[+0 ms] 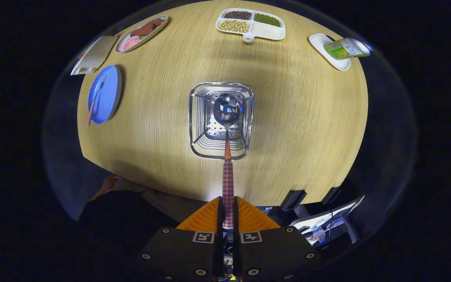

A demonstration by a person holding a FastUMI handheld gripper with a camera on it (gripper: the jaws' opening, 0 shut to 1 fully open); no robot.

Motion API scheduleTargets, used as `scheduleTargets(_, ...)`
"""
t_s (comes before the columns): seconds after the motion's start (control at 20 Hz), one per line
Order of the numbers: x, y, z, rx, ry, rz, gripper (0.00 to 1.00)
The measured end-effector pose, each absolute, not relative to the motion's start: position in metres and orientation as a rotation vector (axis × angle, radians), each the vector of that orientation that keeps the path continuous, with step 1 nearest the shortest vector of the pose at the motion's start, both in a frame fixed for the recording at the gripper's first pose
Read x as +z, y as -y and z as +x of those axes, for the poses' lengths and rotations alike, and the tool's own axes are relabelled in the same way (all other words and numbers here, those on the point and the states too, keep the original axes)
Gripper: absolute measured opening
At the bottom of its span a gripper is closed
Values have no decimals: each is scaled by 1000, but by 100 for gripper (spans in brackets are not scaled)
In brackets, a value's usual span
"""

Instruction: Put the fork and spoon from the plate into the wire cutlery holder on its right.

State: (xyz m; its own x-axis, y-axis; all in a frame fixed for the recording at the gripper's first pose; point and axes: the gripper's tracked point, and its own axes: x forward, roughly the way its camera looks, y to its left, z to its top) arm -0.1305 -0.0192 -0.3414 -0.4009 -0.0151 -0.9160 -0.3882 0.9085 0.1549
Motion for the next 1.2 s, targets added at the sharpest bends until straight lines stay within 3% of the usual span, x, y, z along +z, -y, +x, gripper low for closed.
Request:
scheduleTargets(0.6,-335,6,-103,389,-1842,-147,18)
scheduleTargets(0.8,-315,-15,-96,393,-1746,-34,39)
scheduleTargets(0.9,-305,-28,-93,402,-1700,8,59)
scheduleTargets(0.95,-301,-35,-91,401,-1683,29,74)
scheduleTargets(1.05,-294,-48,-90,394,-1656,68,85)
scheduleTargets(1.2,-289,-71,-84,393,-1614,87,90)
